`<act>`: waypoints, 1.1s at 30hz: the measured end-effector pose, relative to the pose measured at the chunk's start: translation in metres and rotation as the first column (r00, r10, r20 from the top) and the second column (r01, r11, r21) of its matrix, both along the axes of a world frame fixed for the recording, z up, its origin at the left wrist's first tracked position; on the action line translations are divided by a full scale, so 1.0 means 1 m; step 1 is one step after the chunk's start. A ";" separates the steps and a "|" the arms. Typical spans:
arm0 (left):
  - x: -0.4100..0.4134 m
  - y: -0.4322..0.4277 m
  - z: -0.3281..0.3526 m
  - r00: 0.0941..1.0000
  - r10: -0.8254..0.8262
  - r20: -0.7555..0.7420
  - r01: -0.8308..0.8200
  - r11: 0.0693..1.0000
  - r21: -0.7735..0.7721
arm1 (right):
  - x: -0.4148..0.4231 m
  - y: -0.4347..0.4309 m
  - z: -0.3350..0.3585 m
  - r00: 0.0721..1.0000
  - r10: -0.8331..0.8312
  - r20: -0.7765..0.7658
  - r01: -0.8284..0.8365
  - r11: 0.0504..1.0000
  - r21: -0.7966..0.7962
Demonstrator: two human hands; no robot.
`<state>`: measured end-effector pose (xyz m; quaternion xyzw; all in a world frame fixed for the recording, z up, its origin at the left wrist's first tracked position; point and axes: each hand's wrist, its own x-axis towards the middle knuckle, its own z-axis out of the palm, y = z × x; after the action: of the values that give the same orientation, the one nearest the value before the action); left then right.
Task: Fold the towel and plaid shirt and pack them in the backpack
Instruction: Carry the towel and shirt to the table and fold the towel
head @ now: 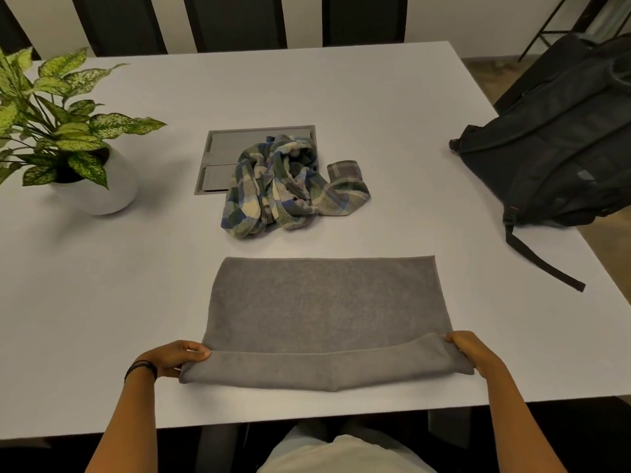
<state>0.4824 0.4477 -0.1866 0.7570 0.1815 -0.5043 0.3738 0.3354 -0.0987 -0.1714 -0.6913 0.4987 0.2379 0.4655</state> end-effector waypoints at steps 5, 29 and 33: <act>0.002 -0.001 -0.002 0.992 0.063 0.109 -0.056 0.996 -0.066 | 0.004 -0.003 -0.002 0.994 -0.076 0.076 0.080 0.996 -0.045; 0.016 -0.020 -0.003 0.973 0.137 0.184 -0.118 0.987 -0.111 | 0.012 -0.017 -0.012 0.896 -0.254 0.364 0.331 0.929 -0.165; 0.025 -0.024 0.002 0.948 0.138 0.286 -0.101 0.985 -0.143 | 0.017 -0.017 -0.010 0.886 -0.247 0.393 0.334 0.927 -0.171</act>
<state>0.5074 0.4237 -0.1845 0.7860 0.1370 -0.3728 0.4738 0.3525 -0.1160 -0.1814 -0.6901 0.5265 -0.0280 0.4958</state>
